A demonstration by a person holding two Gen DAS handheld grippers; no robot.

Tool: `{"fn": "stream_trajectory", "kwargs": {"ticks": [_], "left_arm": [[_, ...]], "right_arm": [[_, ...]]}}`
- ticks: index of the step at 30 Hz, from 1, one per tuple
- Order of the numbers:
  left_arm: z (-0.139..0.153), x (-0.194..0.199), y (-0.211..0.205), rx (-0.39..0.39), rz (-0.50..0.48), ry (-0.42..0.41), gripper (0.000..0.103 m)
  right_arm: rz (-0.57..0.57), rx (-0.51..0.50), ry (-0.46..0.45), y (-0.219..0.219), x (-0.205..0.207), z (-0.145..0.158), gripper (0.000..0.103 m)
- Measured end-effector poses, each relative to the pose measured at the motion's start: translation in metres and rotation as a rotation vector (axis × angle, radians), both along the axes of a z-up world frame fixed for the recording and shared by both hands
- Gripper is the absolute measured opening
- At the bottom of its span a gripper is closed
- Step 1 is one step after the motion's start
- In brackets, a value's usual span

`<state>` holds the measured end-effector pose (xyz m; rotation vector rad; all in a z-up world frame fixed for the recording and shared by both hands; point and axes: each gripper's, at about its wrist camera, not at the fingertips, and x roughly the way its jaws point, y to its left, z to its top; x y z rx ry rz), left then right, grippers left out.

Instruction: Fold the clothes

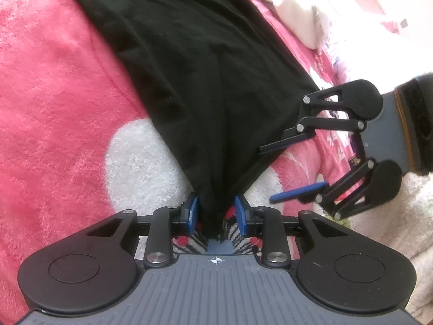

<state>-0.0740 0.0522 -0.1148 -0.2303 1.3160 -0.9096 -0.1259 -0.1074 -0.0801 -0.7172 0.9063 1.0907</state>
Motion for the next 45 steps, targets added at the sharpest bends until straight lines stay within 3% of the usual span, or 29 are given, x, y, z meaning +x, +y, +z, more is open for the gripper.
{"fn": "stream_trajectory", "kwargs": {"ticks": [4,8,9,11,12,15,18,22,26,28,33,36,42,45], "left_arm": [[0.002,0.013,0.015,-0.036,0.074,0.053,0.028],[0.0,0.028,0.033,-0.076,0.184,0.097,0.028],[0.0,0.032,0.036,-0.08,0.206,0.101,0.028],[0.0,0.039,0.04,-0.084,0.236,0.089,0.028],[0.0,0.044,0.041,-0.083,0.251,0.083,0.028],[-0.004,0.056,0.042,-0.086,0.306,0.113,0.028],[-0.01,0.068,0.04,-0.094,0.342,0.143,0.028],[-0.01,0.075,0.035,-0.088,0.353,0.123,0.025],[-0.007,0.071,0.017,-0.032,0.358,0.051,0.004],[-0.002,0.067,0.017,-0.008,0.366,0.018,0.002],[0.015,0.055,0.04,-0.005,0.45,0.043,0.001],[0.003,0.055,0.037,0.076,0.431,0.048,0.0],[0.002,0.059,0.052,0.006,0.454,0.09,0.001],[0.003,0.062,0.053,0.025,0.445,0.083,0.001]], "right_arm": [[0.037,0.052,-0.082,0.007,-0.005,0.002,0.046],[0.073,0.017,-0.133,0.018,-0.006,-0.013,0.039],[0.069,-0.011,-0.125,0.02,-0.003,-0.021,0.03],[0.057,-0.012,-0.104,0.019,-0.001,-0.024,0.022],[0.05,-0.013,-0.093,0.019,0.0,-0.022,0.01],[0.028,-0.016,-0.061,0.017,0.002,-0.017,0.004],[0.027,-0.027,-0.022,0.013,0.001,-0.015,0.004],[0.013,-0.028,0.022,0.009,0.004,-0.015,0.004],[-0.016,-0.017,0.076,0.006,0.009,-0.016,0.004],[-0.022,0.0,0.086,0.006,0.011,-0.015,0.004],[-0.023,0.044,0.098,0.004,0.012,-0.006,0.004],[-0.048,0.044,0.142,0.004,0.016,-0.014,0.004],[-0.091,0.074,0.238,0.002,0.031,-0.006,0.008],[-0.122,0.145,0.273,0.001,0.039,0.006,0.008]]}}
